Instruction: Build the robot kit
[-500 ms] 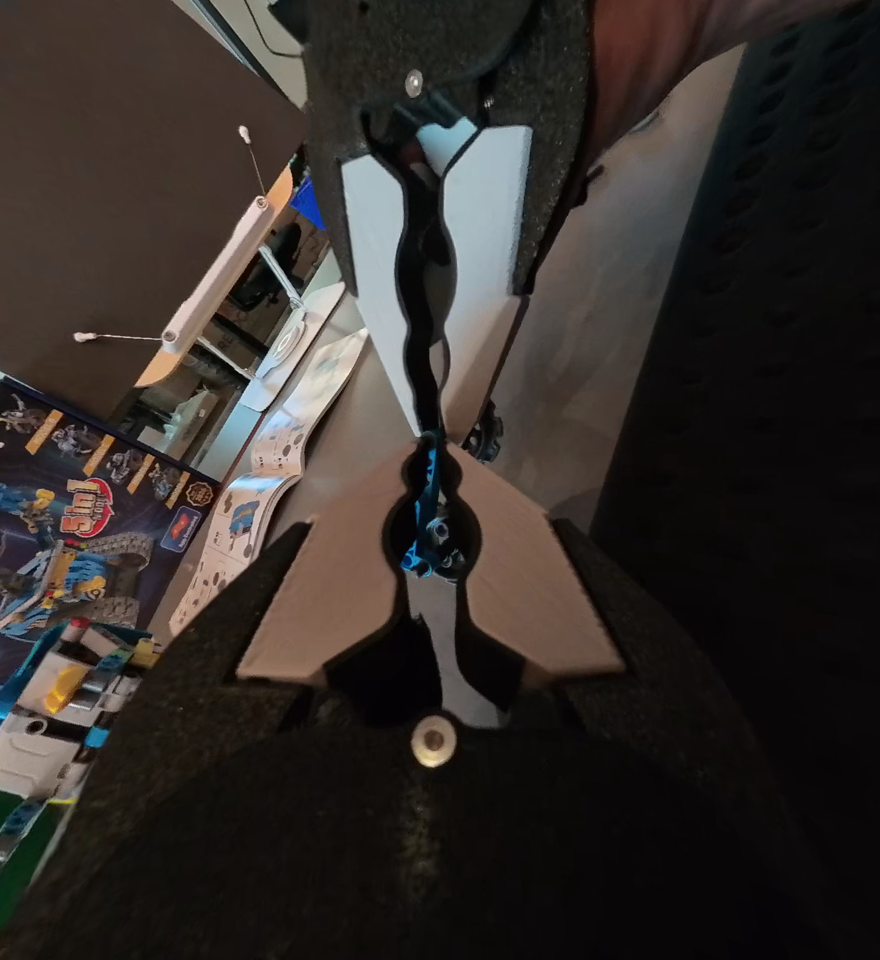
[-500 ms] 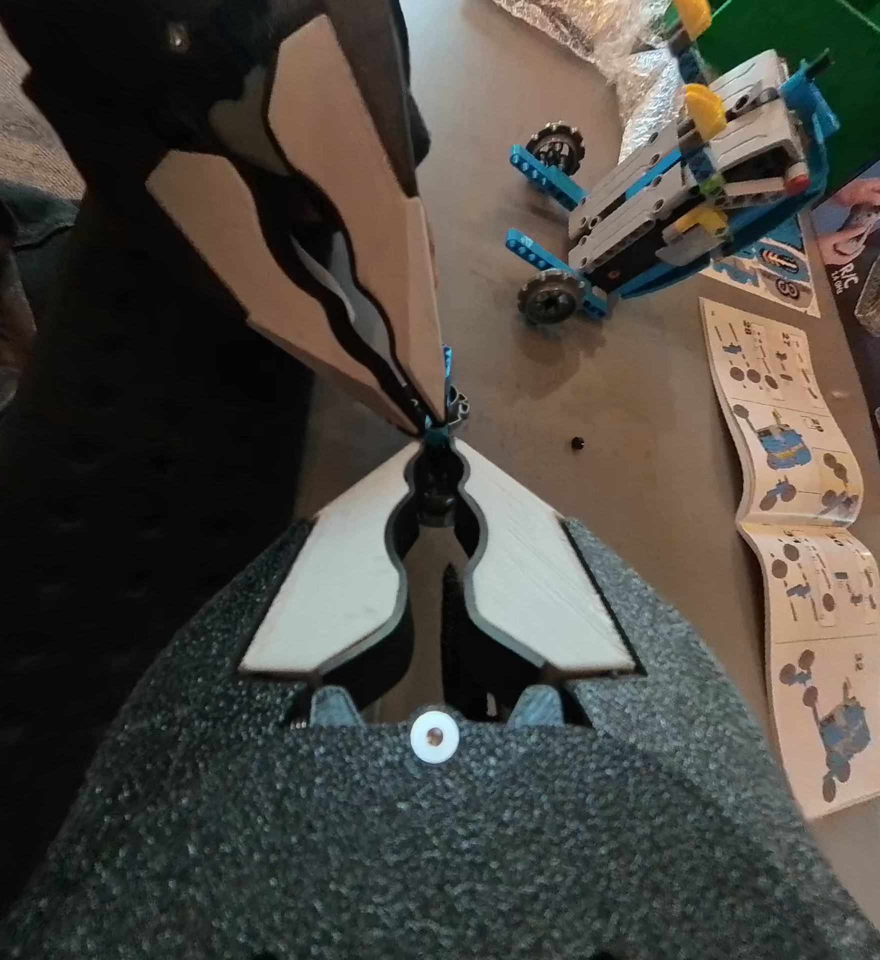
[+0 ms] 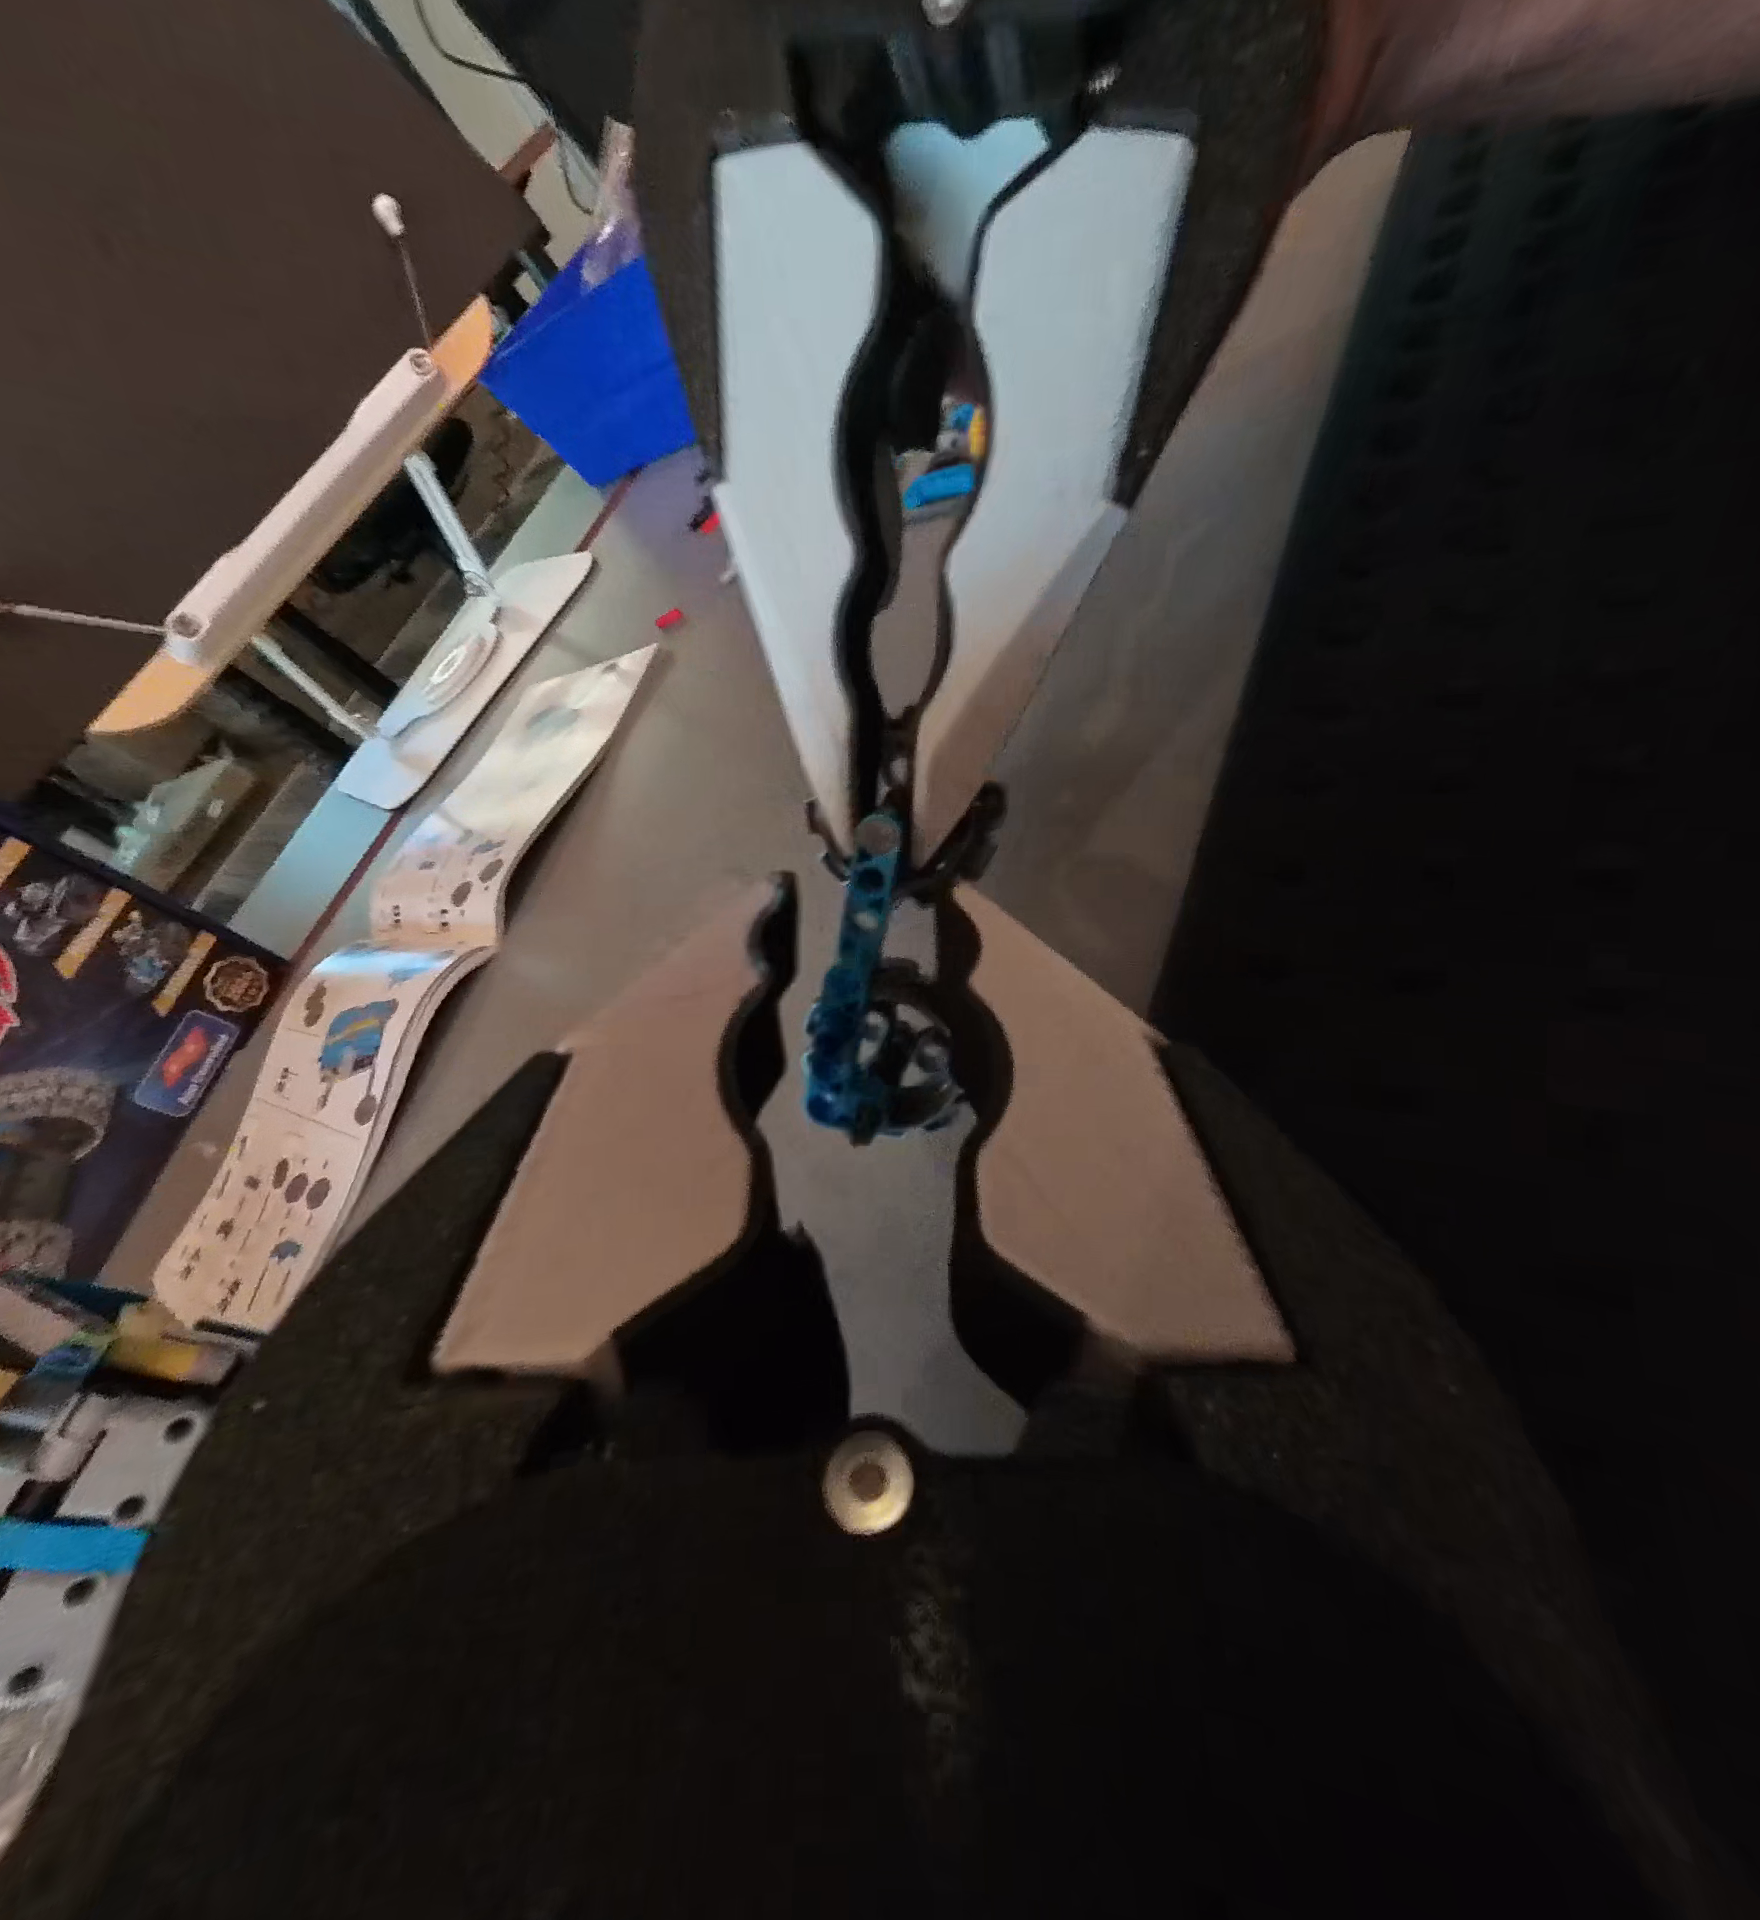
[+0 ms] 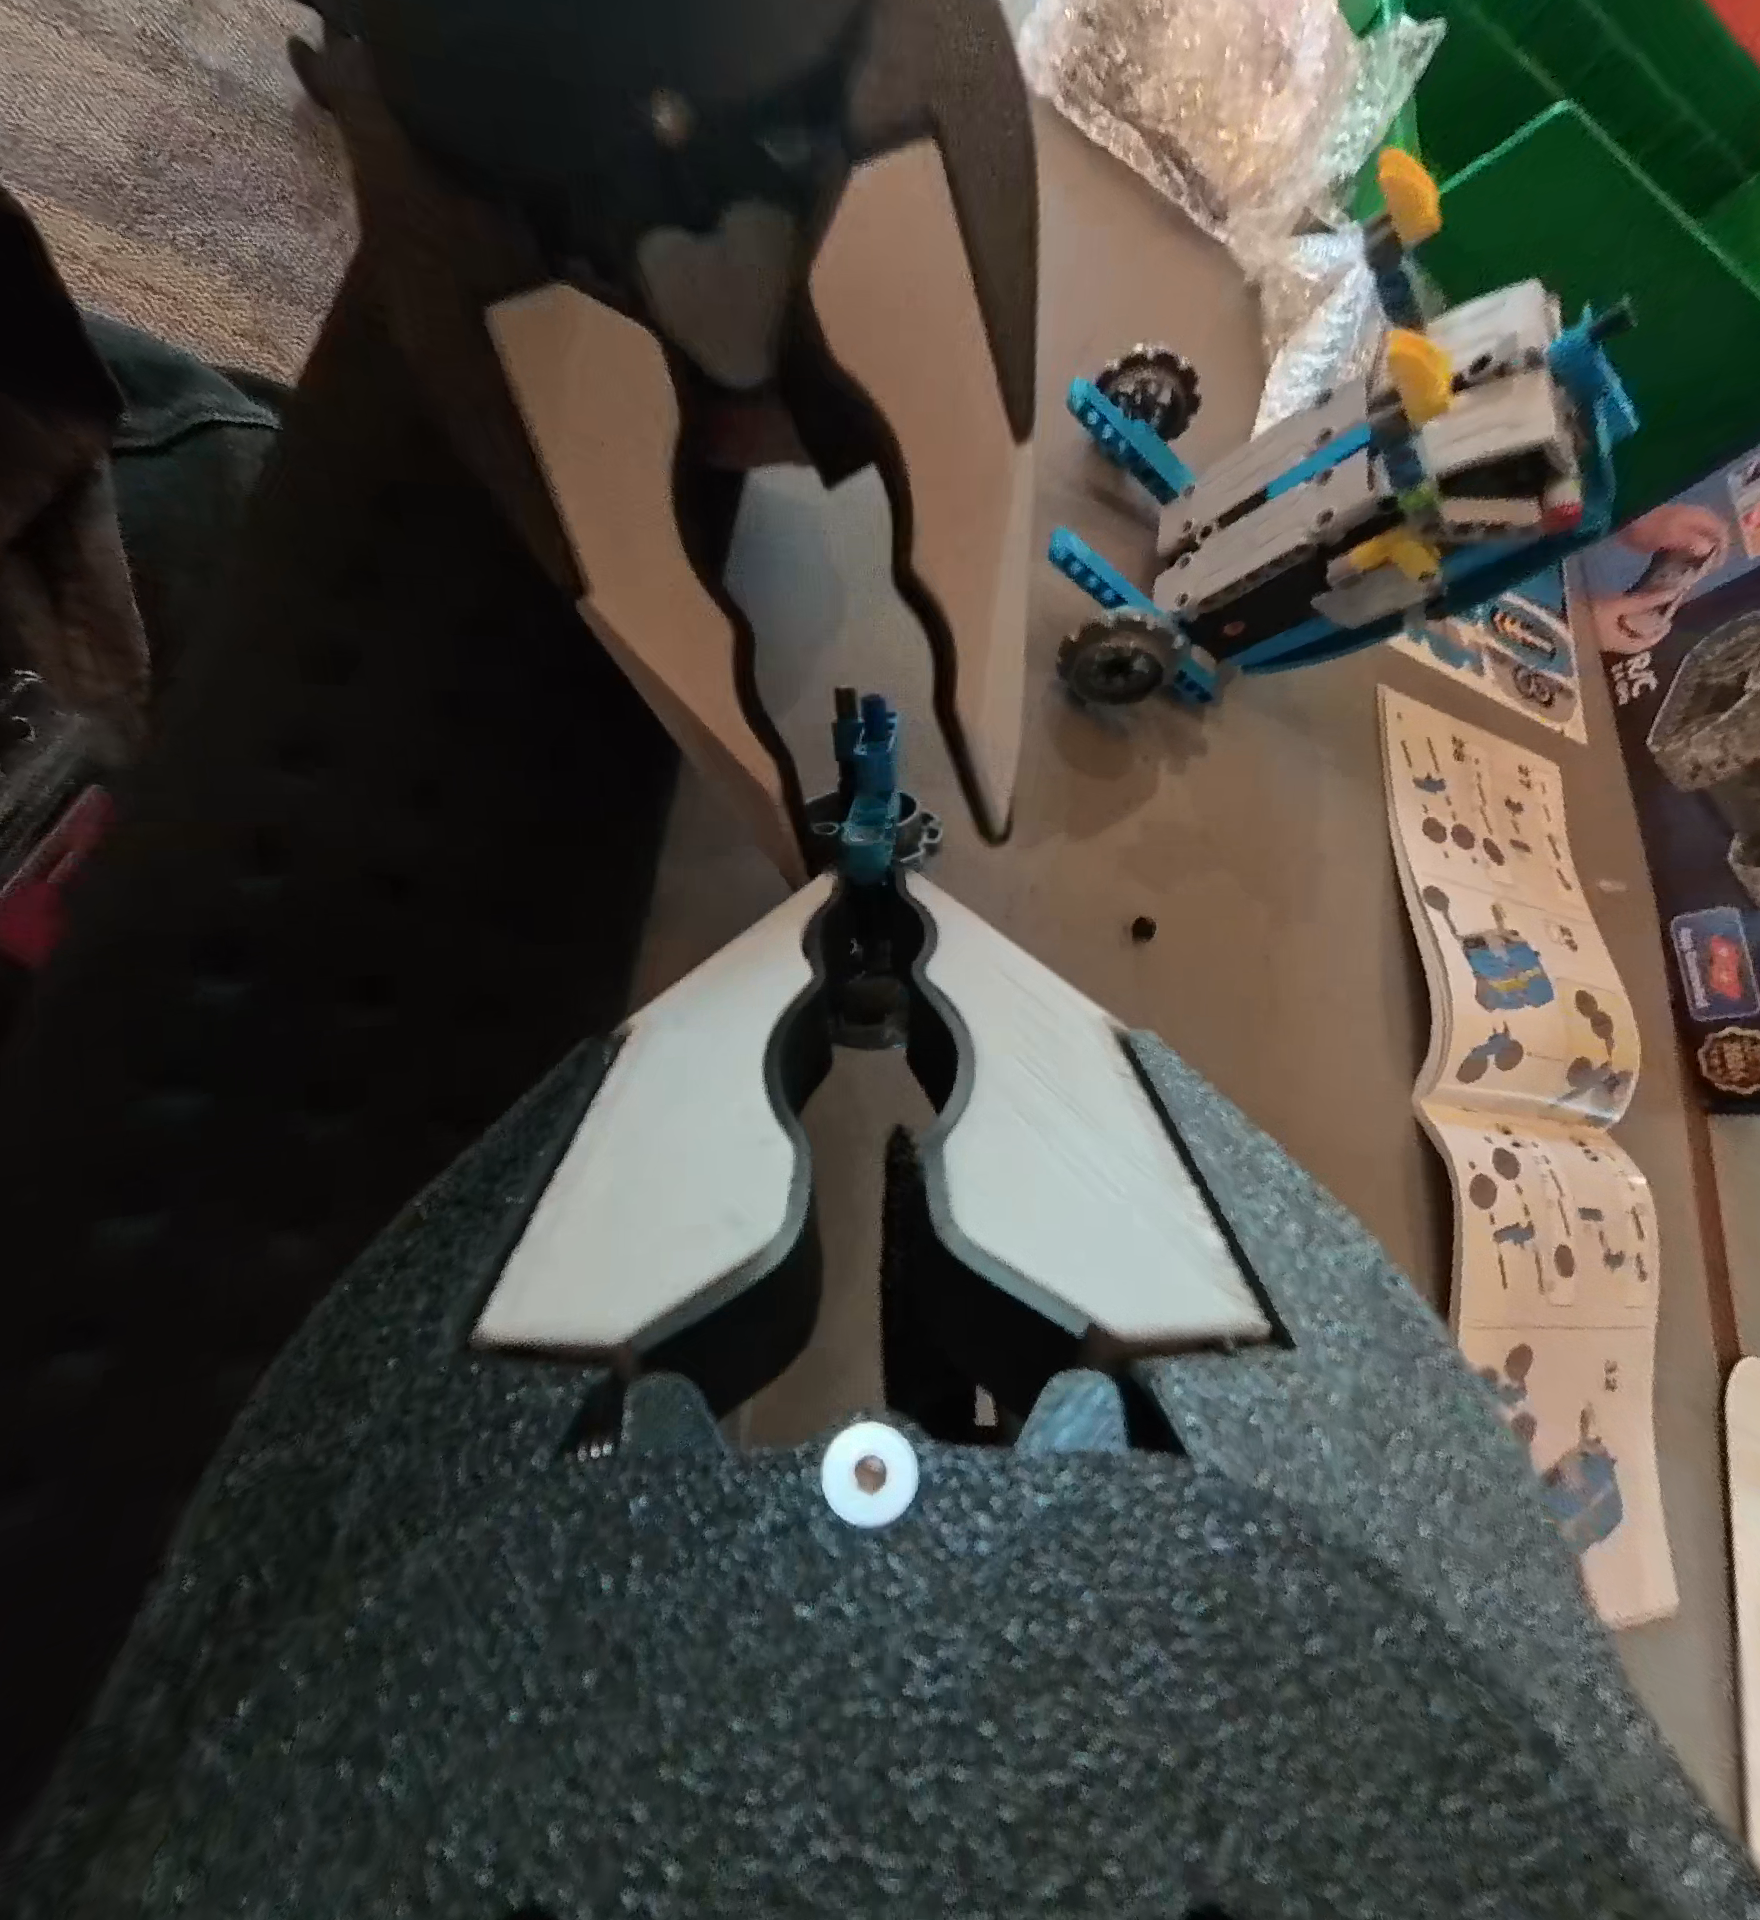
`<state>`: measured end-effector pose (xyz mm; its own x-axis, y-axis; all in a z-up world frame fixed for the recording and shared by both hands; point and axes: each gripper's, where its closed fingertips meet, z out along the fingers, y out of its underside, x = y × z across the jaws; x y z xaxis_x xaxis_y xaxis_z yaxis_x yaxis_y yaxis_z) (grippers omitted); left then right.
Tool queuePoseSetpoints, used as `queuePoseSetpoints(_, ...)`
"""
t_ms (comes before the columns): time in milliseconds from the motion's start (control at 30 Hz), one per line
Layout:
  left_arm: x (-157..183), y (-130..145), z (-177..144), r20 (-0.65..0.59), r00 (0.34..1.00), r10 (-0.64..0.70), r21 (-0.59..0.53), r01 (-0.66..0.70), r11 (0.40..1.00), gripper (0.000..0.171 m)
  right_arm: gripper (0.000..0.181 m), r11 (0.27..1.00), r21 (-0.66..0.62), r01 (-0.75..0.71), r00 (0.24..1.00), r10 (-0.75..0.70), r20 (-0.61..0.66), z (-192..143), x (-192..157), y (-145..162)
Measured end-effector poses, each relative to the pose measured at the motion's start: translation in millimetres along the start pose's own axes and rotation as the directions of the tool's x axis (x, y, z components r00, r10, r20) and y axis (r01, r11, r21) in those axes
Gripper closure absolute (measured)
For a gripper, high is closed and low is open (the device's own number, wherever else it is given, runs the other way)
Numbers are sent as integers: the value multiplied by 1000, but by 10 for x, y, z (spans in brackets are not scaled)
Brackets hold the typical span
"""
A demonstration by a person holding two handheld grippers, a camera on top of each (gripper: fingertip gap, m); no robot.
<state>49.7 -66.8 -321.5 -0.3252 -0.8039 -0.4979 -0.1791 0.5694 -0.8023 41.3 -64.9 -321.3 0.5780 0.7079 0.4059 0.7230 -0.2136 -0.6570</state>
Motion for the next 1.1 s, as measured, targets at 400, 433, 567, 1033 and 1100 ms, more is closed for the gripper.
queuePoseSetpoints(400,-212,-202,-203,-39,979,-200,180,203,962,165,135,861,360,-359,933,333,135,-338,288,-289)
queuePoseSetpoints(433,-232,-257,-245,-77,967,-242,224,253,941,165,133,825,395,-404,915,363,178,-347,308,-321)
queuePoseSetpoints(567,-311,-431,-389,-220,903,-369,346,426,836,165,126,665,470,-580,813,439,383,-274,278,-506)
queuePoseSetpoints(1033,-416,-520,-484,-327,813,-482,401,581,708,161,140,526,432,-732,677,490,550,-318,312,-576)
queuePoseSetpoints(1100,-403,-514,-465,-319,819,-478,393,573,720,161,140,524,435,-732,675,480,560,-338,302,-599)
